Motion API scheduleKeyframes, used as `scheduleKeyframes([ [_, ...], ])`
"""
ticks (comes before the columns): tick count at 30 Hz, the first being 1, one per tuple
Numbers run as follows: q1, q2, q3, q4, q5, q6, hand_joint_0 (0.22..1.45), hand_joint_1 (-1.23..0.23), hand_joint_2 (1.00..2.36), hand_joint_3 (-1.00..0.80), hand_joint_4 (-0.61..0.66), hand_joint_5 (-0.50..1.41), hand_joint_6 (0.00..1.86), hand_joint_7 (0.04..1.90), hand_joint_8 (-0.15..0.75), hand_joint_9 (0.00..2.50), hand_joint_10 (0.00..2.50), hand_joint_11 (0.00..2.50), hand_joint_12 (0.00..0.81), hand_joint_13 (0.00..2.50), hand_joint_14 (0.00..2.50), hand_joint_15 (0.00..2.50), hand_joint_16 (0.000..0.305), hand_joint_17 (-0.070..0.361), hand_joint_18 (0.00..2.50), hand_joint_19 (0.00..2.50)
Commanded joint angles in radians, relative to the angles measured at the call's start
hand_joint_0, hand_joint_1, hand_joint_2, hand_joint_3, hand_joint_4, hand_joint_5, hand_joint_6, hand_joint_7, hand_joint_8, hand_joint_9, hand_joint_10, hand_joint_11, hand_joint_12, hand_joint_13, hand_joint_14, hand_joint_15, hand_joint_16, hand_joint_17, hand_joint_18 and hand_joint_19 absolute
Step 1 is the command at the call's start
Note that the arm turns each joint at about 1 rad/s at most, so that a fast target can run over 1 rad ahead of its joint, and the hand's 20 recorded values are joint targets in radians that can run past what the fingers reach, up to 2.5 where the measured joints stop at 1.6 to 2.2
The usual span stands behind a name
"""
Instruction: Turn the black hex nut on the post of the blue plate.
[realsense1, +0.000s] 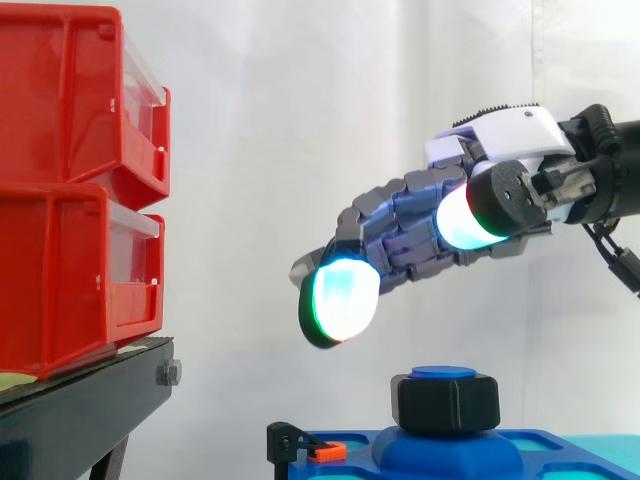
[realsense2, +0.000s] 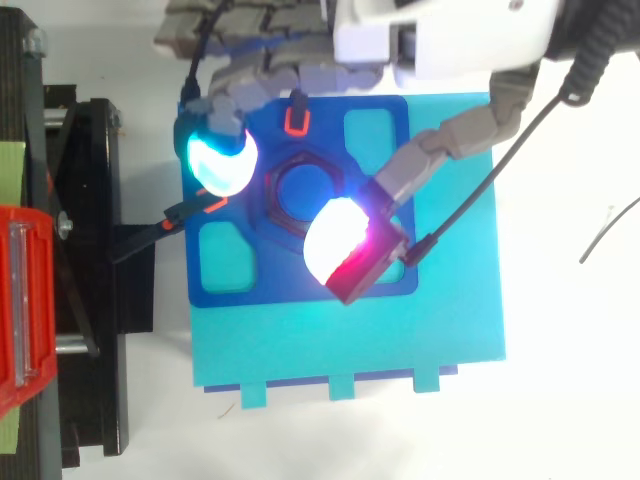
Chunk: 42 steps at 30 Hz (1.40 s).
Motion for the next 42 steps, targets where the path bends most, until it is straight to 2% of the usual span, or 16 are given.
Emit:
scheduleKeyframes([
  [1, 0.018, 0.000, -0.037, 0.018, 0.022, 0.024, 0.43, -0.48, 1.00, -0.50, 0.18, -0.24, 0.50, 0.91, 0.236, 0.00, 0.00, 0.00, 0.347, 0.00, 0.00, 0.00, 0.046, 0.103, 0.00, 0.00],
  [5, 0.033, 0.000, -0.044, 0.042, 0.029, 0.035, 0.43, -0.48, 1.00, -0.50, 0.18, -0.24, 0.50, 0.91, 0.235, 0.00, 0.00, 0.00, 0.346, 0.00, 0.00, 0.00, 0.046, 0.103, 0.00, 0.00],
  [10, 0.039, 0.000, -0.048, 0.041, 0.033, 0.033, 0.43, -0.48, 1.00, -0.50, 0.18, -0.24, 0.50, 0.91, 0.236, 0.00, 0.00, 0.00, 0.346, 0.00, 0.00, 0.00, 0.046, 0.103, 0.00, 0.00],
  [17, 0.039, 0.000, -0.057, 0.036, 0.032, 0.033, 0.43, -0.48, 1.00, -0.50, 0.18, -0.24, 0.50, 0.91, 0.236, 0.00, 0.00, 0.00, 0.346, 0.00, 0.00, 0.00, 0.046, 0.103, 0.00, 0.00],
  [42, 0.018, 0.000, -0.083, 0.047, 0.012, 0.027, 0.43, -0.46, 1.00, -0.50, 0.19, -0.24, 0.50, 0.91, 0.235, 0.00, 0.00, 0.00, 0.346, 0.00, 0.00, 0.00, 0.046, 0.103, 0.00, 0.00],
])
